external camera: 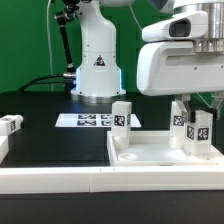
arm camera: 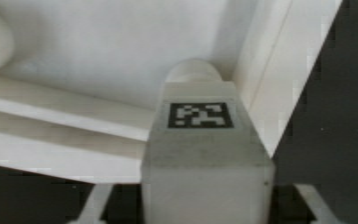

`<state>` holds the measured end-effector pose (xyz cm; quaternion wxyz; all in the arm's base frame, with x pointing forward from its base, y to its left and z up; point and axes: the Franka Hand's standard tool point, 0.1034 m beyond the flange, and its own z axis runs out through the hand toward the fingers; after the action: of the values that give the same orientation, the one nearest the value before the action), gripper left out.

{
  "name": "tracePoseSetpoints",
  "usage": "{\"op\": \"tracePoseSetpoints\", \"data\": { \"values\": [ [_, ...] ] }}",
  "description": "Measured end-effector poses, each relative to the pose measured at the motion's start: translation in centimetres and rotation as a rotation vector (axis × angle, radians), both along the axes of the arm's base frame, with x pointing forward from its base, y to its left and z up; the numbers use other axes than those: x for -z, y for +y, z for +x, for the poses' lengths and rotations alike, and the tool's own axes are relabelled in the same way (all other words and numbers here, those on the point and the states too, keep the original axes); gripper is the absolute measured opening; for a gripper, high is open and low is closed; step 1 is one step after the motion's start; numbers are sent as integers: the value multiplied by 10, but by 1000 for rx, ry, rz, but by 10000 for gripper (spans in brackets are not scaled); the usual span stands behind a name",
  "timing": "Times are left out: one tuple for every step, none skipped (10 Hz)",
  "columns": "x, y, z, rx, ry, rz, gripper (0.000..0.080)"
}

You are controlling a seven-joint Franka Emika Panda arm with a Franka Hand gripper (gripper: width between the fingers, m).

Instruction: Assemble square table

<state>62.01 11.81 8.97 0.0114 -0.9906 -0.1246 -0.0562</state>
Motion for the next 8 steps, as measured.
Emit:
{"op": "tracePoseSetpoints", "data": {
  "values": [
    [0,0,0,0,0,0,290],
    [0,0,0,74,3,10,290],
    [0,0,-1,235,0,40,290],
    [0,-2,-3,389,-9,66,290],
    [0,-2,-4,492,-11,79,290],
    [0,-1,-5,597,-4,88,290],
    [0,-2,-6,740,3,104,290],
    [1,-2,-6,844,9,119,290]
  ]
}}
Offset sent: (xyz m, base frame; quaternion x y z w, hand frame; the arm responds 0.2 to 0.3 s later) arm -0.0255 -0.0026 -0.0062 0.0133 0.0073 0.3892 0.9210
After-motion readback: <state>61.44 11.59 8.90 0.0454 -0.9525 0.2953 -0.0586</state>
